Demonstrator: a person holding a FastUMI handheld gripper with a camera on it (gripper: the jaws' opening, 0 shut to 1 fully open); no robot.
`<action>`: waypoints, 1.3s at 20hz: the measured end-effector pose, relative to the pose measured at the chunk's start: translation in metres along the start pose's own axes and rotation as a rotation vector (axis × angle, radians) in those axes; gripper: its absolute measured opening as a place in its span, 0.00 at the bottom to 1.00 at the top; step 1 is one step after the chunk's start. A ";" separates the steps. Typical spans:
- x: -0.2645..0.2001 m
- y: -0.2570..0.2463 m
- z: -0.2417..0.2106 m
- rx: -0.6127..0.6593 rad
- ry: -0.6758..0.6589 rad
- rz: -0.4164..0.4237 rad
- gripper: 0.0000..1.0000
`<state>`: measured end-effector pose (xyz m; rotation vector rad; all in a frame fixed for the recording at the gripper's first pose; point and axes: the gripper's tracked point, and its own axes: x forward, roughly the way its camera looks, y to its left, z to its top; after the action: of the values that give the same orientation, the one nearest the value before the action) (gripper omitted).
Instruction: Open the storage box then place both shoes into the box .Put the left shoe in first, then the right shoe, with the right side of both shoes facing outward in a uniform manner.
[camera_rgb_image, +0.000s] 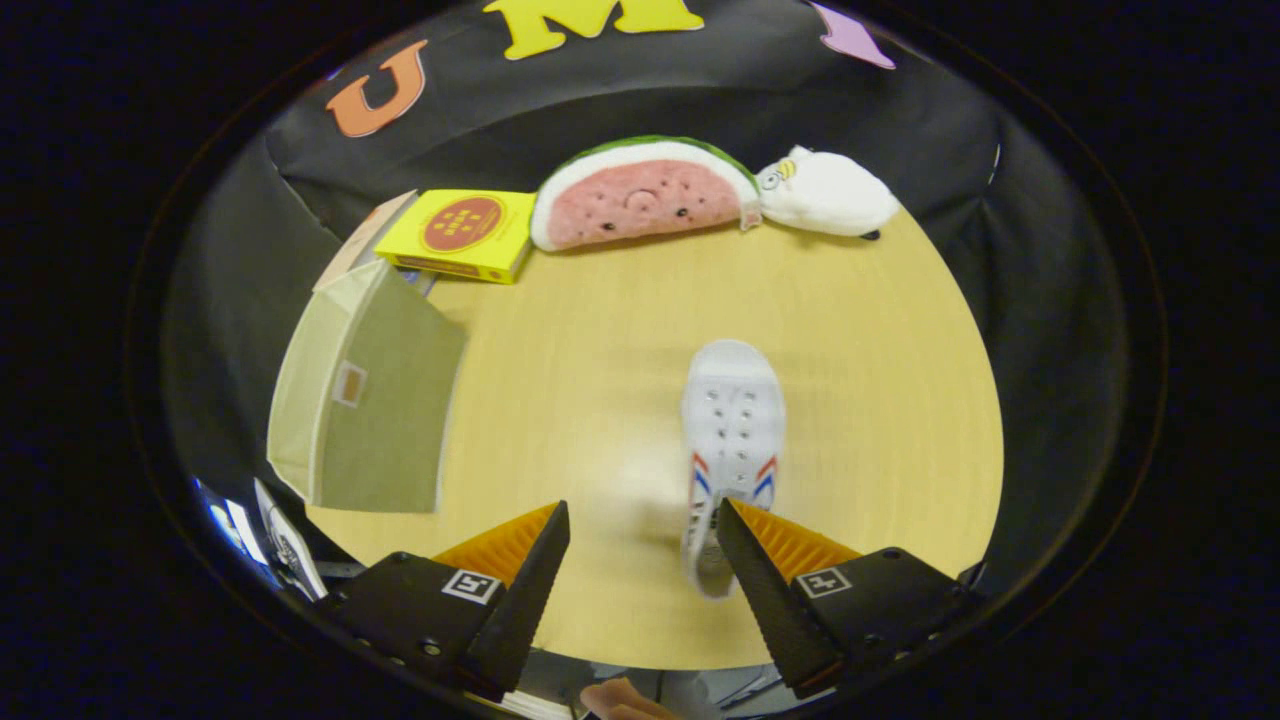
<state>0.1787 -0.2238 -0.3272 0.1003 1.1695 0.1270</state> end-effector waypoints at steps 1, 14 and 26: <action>0.006 -0.022 0.000 -0.007 0.007 -0.030 0.91; 0.092 -0.068 -0.023 0.023 0.149 -0.002 0.48; 0.054 -0.049 -0.018 0.200 0.087 0.183 0.01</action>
<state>0.1858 -0.2636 -0.3905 0.3813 1.2571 0.1768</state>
